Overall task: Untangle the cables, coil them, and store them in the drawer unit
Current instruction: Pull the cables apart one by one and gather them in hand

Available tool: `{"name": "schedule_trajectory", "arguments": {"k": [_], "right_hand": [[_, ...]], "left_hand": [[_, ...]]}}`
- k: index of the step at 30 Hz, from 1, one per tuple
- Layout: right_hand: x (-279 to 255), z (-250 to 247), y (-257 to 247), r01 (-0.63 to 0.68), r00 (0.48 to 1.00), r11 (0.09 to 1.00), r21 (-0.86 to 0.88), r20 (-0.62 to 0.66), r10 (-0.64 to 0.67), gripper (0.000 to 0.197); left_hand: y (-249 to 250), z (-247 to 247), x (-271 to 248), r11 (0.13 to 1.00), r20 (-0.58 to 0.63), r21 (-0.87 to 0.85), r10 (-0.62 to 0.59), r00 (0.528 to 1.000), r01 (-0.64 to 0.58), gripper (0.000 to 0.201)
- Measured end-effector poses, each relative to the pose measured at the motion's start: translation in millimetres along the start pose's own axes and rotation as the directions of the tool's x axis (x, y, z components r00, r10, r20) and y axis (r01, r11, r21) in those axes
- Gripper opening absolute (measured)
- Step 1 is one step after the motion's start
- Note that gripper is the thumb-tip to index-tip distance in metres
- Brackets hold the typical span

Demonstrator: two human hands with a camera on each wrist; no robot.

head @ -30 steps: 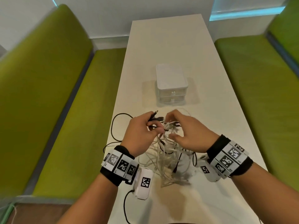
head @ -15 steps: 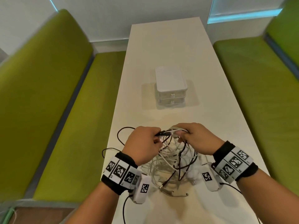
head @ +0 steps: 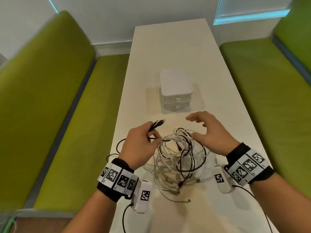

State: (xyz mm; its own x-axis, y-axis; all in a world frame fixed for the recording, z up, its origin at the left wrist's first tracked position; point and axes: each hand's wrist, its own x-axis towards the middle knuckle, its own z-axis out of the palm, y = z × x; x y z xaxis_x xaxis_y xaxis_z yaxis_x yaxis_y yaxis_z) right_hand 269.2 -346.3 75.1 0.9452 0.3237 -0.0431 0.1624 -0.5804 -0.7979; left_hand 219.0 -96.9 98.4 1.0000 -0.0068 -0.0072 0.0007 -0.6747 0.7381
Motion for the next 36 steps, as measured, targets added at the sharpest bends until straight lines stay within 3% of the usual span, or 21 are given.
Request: {"name": "schedule_trajectory", "arguments": {"k": [3, 5, 6, 8, 11, 14, 17, 19, 22, 26, 29, 32, 34, 36], "right_hand": [[-11.8, 4.5, -34.0, 0.187, 0.982, 0.96, 0.208, -0.048, -0.181, 0.048], [-16.2, 13.9, -49.0, 0.223, 0.97, 0.906, 0.359, 0.014, -0.244, 0.035], [-16.3, 19.0, -53.5, 0.219, 0.966, 0.911, 0.349, 0.053, -0.253, 0.03], [-10.0, 28.0, -47.0, 0.222, 0.965, 0.968, 0.114, 0.114, -0.234, 0.031], [3.5, 32.2, -25.6, 0.221, 0.97, 0.922, -0.319, 0.166, -0.175, 0.025], [10.5, 27.0, -18.5, 0.179, 0.984, 0.862, -0.474, 0.102, -0.148, 0.017], [14.0, 34.7, -23.6, 0.225, 0.973, 0.766, -0.602, 0.103, -0.205, 0.022], [14.1, 40.8, -22.1, 0.208, 0.978, 0.824, -0.527, 0.125, -0.167, 0.031], [14.2, 40.5, -14.8, 0.185, 0.976, 0.896, -0.404, 0.178, -0.122, 0.023], [16.8, 33.0, -12.9, 0.001, 1.0, 0.99, -0.138, 0.027, 0.003, 0.024], [19.2, 29.7, -9.2, -0.154, 0.987, 0.987, 0.036, -0.047, 0.155, 0.025], [18.0, 28.2, -10.3, -0.213, 0.973, 0.953, 0.214, -0.041, 0.226, 0.007], [18.7, 26.0, -8.3, -0.208, 0.973, 0.956, 0.209, -0.055, 0.223, 0.02], [22.3, 22.6, -1.7, -0.199, 0.973, 0.977, 0.075, -0.106, 0.207, 0.032]], "left_hand": [[3.0, 8.2, -1.4, 0.999, 0.022, 0.027, 0.024, 0.999, -0.024, 0.017], [3.7, 11.3, -1.8, 0.999, 0.027, 0.04, 0.037, 0.999, -0.038, 0.018], [4.7, 12.3, -1.5, 0.999, 0.031, 0.027, 0.035, 0.999, -0.035, 0.019], [6.7, 11.7, -1.2, 0.999, 0.026, -0.052, 0.014, 1.0, -0.013, 0.027], [7.3, 8.1, -1.7, 0.982, 0.011, -0.186, -0.027, 1.0, 0.028, 0.036], [5.0, 7.7, -4.6, 0.979, 0.04, -0.198, -0.032, 0.999, 0.039, 0.035], [4.0, 11.2, -8.5, 0.971, 0.095, -0.238, 0.006, 0.995, 0.017, 0.034], [4.3, 13.2, -9.8, 0.969, 0.137, -0.249, 0.038, 0.99, -0.002, 0.025], [-0.1, 12.6, -9.4, 0.98, 0.153, -0.193, 0.079, 0.985, -0.049, 0.017], [-6.3, 7.9, -12.4, 0.986, 0.169, 0.005, 0.161, 0.972, -0.164, 0.019], [-5.8, 0.9, -9.7, 0.991, 0.08, 0.024, 0.132, 0.988, -0.134, 0.017], [-1.7, -2.4, -5.3, 0.994, -0.015, 0.043, 0.099, 0.995, -0.098, 0.019], [0.2, -1.1, -5.3, 0.99, -0.081, 0.101, 0.105, 0.991, -0.096, 0.025], [-1.4, 1.3, -5.1, 0.996, -0.136, 0.062, 0.074, 0.988, -0.066, 0.026]]}}
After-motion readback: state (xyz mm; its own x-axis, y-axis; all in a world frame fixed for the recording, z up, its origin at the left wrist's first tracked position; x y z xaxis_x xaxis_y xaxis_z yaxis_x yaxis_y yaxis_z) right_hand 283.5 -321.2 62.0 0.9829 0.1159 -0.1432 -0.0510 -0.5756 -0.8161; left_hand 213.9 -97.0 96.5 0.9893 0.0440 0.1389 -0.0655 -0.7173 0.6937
